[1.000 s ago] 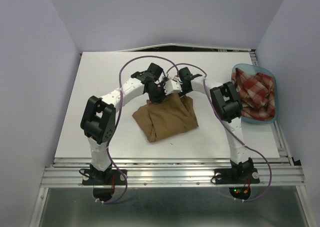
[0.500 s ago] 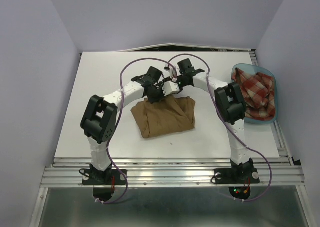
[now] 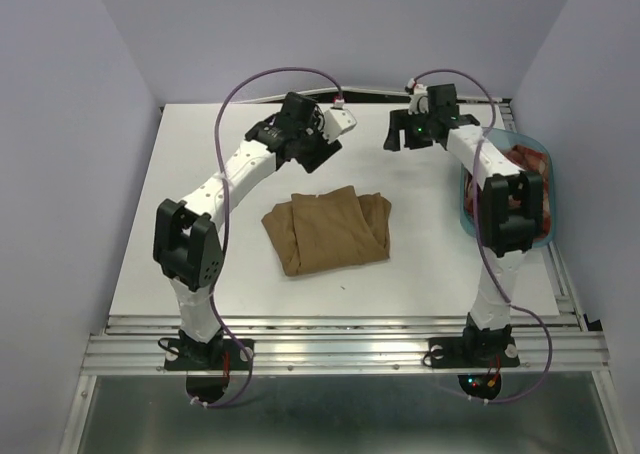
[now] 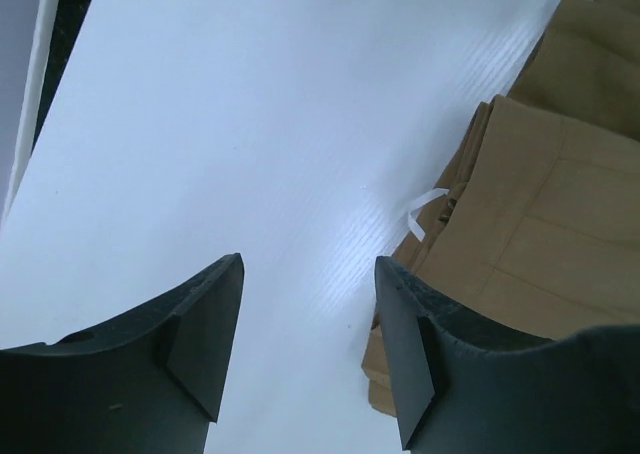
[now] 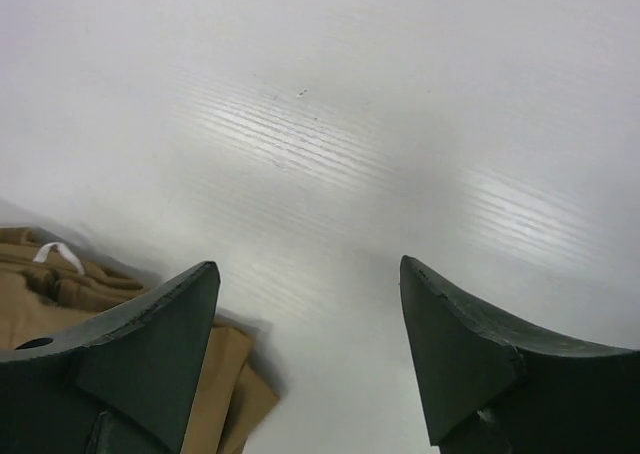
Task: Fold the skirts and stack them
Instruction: Neatly place the folded skirt to the corner
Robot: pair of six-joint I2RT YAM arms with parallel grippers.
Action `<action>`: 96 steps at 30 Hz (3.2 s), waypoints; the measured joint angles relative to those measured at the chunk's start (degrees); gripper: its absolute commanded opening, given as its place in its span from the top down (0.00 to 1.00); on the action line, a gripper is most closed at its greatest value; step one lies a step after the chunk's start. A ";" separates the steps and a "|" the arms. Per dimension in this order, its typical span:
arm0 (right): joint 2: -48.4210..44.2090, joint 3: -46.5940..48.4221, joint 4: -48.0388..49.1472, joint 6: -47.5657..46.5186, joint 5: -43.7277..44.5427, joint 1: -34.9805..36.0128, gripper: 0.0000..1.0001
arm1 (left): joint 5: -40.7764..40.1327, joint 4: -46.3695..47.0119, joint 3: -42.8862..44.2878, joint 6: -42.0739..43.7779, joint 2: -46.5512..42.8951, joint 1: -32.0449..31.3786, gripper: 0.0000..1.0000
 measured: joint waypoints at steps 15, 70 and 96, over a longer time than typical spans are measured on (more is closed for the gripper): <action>-27.67 -18.29 -0.39 4.15 -1.38 -2.93 0.07 | -8.76 2.60 -25.11 -49.79 -16.39 -13.73 0.24; -20.26 -20.61 -3.72 2.19 -1.31 -8.39 0.00 | 0.96 -5.60 23.67 13.51 29.94 27.78 0.01; -33.55 -22.86 -4.70 2.97 -2.43 -8.39 0.00 | 2.54 -5.90 -28.44 -14.23 -13.44 30.60 0.18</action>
